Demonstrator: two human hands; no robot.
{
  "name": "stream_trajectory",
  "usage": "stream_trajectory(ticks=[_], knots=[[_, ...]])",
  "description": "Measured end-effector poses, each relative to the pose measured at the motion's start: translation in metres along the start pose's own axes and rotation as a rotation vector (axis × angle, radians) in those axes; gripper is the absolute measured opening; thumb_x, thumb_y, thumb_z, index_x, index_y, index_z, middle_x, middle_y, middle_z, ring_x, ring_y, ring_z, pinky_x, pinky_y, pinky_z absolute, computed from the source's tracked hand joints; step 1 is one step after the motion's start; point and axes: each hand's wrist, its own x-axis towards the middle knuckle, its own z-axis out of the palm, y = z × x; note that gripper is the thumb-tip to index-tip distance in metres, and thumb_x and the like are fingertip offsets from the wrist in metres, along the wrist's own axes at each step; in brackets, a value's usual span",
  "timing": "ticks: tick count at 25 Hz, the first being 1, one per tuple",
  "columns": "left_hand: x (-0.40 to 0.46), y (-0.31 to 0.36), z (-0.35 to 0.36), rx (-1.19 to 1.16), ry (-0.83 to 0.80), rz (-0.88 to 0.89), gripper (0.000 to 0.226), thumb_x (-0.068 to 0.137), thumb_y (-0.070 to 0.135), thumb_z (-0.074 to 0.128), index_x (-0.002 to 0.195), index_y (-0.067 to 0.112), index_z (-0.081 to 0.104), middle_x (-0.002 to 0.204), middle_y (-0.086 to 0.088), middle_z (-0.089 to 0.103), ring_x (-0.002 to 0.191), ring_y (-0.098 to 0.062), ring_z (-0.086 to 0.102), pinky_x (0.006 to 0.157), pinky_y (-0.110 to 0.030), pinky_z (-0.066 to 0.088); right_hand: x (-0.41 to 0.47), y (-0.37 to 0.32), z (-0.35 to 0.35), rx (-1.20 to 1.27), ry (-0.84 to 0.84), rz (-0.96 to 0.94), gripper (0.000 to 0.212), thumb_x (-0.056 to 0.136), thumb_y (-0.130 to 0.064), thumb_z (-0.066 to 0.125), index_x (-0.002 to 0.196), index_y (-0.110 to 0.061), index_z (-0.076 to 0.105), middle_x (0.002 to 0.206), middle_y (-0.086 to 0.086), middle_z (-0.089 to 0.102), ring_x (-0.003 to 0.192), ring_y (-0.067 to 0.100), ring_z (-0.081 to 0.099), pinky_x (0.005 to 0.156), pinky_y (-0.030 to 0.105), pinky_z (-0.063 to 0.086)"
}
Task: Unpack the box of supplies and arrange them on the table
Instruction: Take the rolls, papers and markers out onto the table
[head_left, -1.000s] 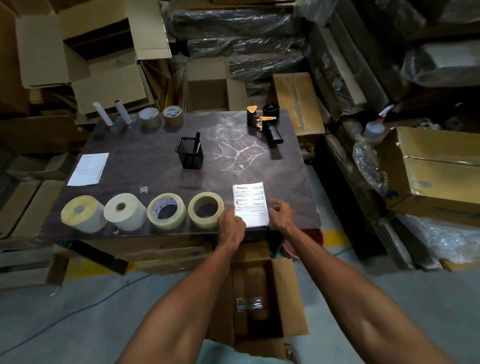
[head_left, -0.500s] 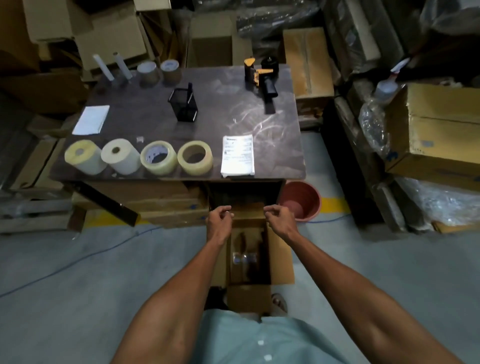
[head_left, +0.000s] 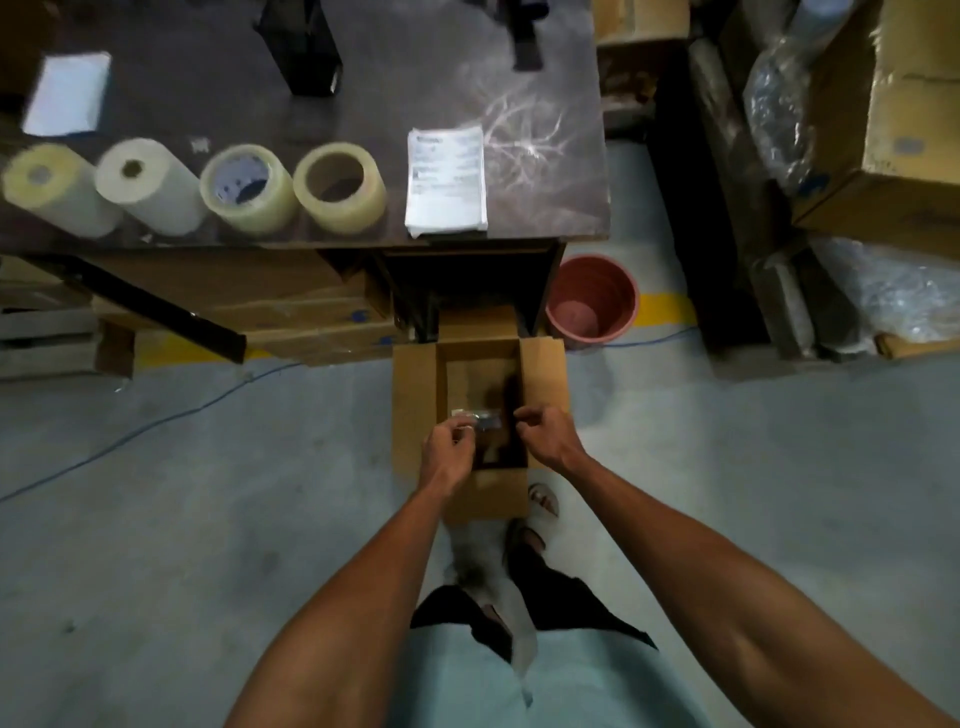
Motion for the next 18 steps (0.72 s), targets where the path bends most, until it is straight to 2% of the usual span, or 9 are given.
stream_trajectory(ticks=[5,8,10,12,13,15,18], knots=[[0.066,-0.087,0.051,0.009,-0.048,-0.065,0.028,0.099,0.022,0.052,0.122,0.017,0.065,0.121,-0.010,0.067,0.112,-0.026,0.061,0.085,-0.023,0.042,0.073,0.055,0.061,-0.234,-0.068,-0.091,0.033,0.086,-0.012,0.058,0.117,-0.009,0.070,0.119,0.014,0.070,0.111,0.030,0.064,0.094,0.032,0.048],[0.121,-0.146,0.083,0.003,-0.055,-0.112,0.029,0.099,0.023,0.050,0.122,0.014,0.064,0.119,-0.012,0.066,0.110,-0.029,0.061,0.083,-0.026,0.043,0.148,0.102,0.106,-0.304,-0.134,-0.029,0.046,0.078,-0.031,0.059,0.117,-0.008,0.068,0.116,0.016,0.069,0.108,0.034,0.065,0.091,0.037,0.053],[0.164,-0.182,0.108,0.027,-0.051,-0.105,0.030,0.098,0.022,0.051,0.124,0.015,0.064,0.126,-0.012,0.064,0.116,-0.029,0.059,0.090,-0.028,0.045,0.192,0.136,0.135,-0.302,-0.157,-0.031,0.058,0.074,-0.038,0.059,0.123,-0.007,0.064,0.122,0.012,0.066,0.111,0.030,0.063,0.094,0.034,0.051],[0.207,-0.211,0.130,0.076,-0.037,-0.053,0.031,0.097,0.020,0.052,0.124,0.013,0.065,0.132,-0.009,0.062,0.122,-0.025,0.056,0.094,-0.019,0.037,0.225,0.154,0.154,-0.357,-0.135,-0.099,0.050,0.081,-0.038,0.061,0.119,-0.006,0.066,0.113,0.009,0.067,0.104,0.025,0.064,0.084,0.025,0.046],[0.228,-0.224,0.141,0.054,-0.030,-0.045,0.031,0.096,0.020,0.052,0.122,0.010,0.066,0.130,-0.010,0.063,0.121,-0.025,0.057,0.094,-0.017,0.037,0.244,0.165,0.164,-0.366,-0.120,-0.123,0.043,0.086,-0.034,0.064,0.116,-0.004,0.068,0.110,0.013,0.069,0.102,0.027,0.065,0.079,0.025,0.045],[0.269,-0.249,0.164,0.004,-0.007,-0.055,0.037,0.090,0.027,0.052,0.117,0.008,0.068,0.124,-0.014,0.066,0.117,-0.029,0.060,0.100,-0.027,0.043,0.286,0.183,0.180,-0.350,-0.073,-0.127,0.033,0.091,-0.023,0.068,0.116,-0.001,0.067,0.115,0.018,0.068,0.107,0.032,0.065,0.081,0.030,0.047],[0.322,-0.279,0.196,-0.004,-0.009,-0.149,0.040,0.092,0.028,0.046,0.120,0.008,0.066,0.126,-0.018,0.063,0.118,-0.036,0.058,0.101,-0.039,0.045,0.345,0.201,0.204,-0.427,-0.082,-0.121,0.038,0.089,-0.018,0.068,0.125,-0.006,0.062,0.126,0.013,0.062,0.117,0.028,0.059,0.087,0.026,0.047]])
